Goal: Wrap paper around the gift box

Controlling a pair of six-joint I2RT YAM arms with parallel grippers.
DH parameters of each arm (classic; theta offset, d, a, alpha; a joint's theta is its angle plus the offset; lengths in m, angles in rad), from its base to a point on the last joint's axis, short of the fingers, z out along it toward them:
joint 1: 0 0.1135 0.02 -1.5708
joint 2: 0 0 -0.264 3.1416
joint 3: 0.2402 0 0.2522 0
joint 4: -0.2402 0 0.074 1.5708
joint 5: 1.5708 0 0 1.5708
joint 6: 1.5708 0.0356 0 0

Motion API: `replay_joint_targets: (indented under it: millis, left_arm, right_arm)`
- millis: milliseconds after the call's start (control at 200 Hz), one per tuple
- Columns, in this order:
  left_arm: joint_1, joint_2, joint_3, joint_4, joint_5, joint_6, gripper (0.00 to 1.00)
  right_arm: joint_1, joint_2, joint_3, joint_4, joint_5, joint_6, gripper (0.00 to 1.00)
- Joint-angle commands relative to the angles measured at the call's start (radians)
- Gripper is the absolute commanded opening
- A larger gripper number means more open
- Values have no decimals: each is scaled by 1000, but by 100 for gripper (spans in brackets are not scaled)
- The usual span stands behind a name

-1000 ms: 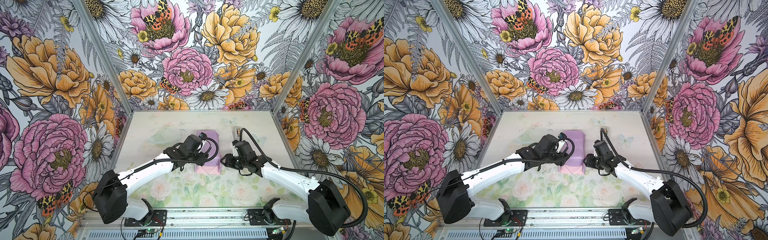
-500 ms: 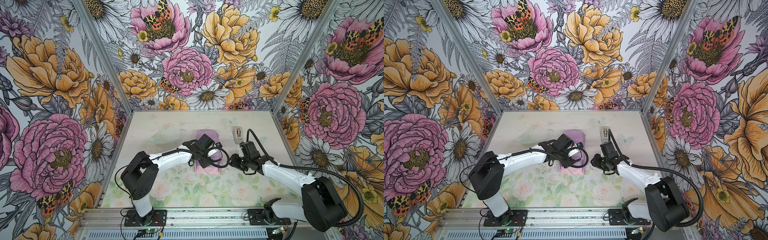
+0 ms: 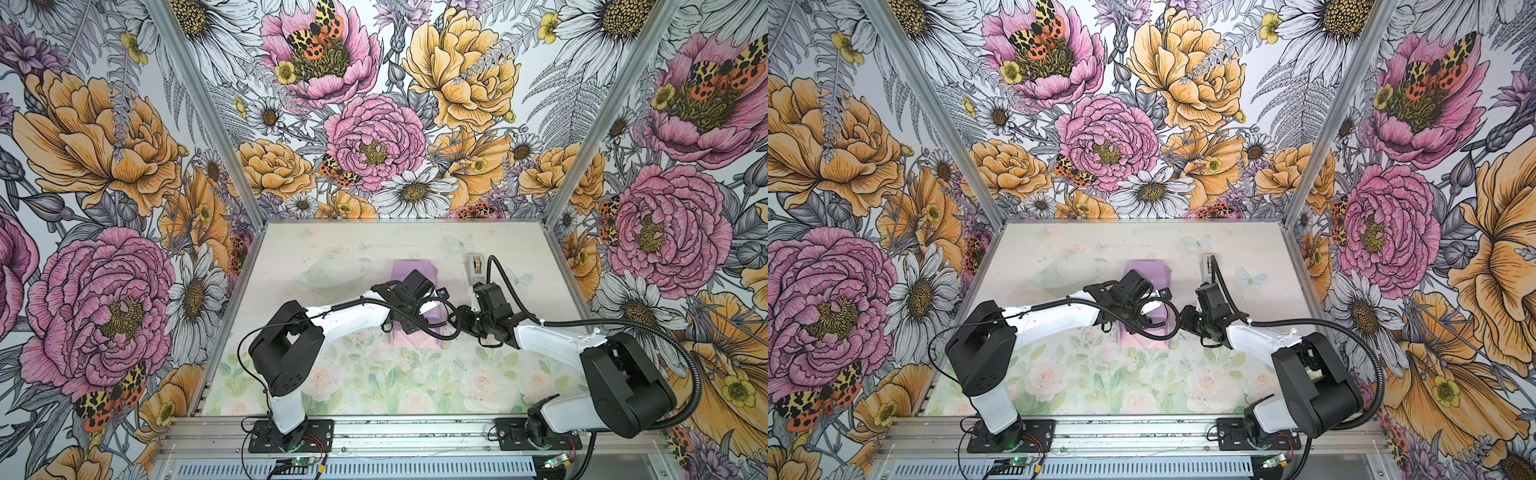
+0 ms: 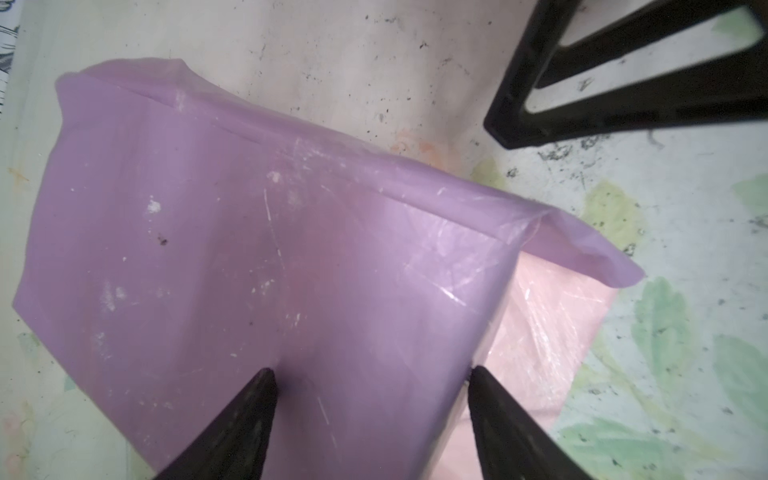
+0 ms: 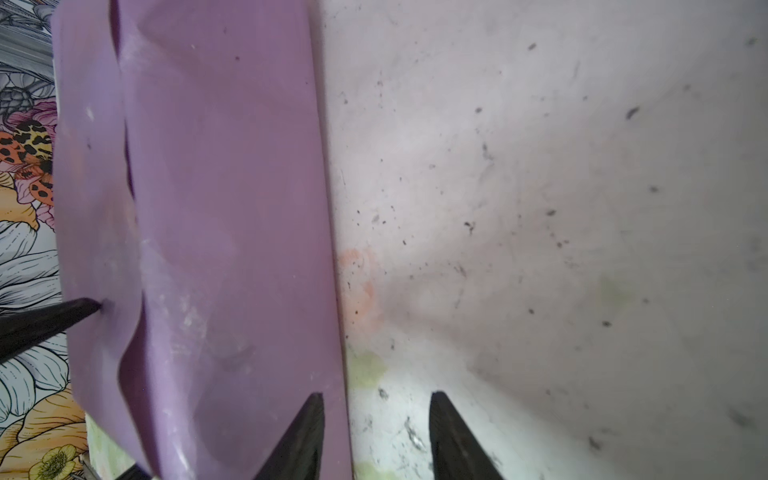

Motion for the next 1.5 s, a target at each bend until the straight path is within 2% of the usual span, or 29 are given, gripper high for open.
replay_joint_targets:
  millis: [0,120,335,530,710,1071,1291,1351,1436,1496]
  left_arm:
    - [-14,8,-33,30,-63,37,71]
    - [-19,8,-48,58,-121,36,68]
    - [-25,7,-61,90,-138,18,62]
    - [-29,5,-62,99,-131,-1,62]
    - [-31,-3,-71,120,-104,-23,62]
    - [-29,-4,-71,138,-97,-64,61]
    - [-5,-65,-56,145,20,-157,69]
    - [5,-86,-58,145,29,-179,71]
    - [12,-127,-70,144,36,-205,71]
    - [21,-163,-87,143,64,-234,71]
  right_arm:
    - [22,24,-1,91,-4,21,43]
    - [51,26,-13,101,18,33,42]
    - [95,66,-25,159,32,60,41]
    - [132,84,-31,219,54,83,38]
    - [157,97,-32,265,79,103,32]
    - [205,72,-70,345,140,146,32]
    - [217,59,-76,356,146,151,26]
    - [219,46,-79,337,141,151,28]
    - [218,9,-87,275,149,151,39]
    - [218,-39,-97,222,163,146,43]
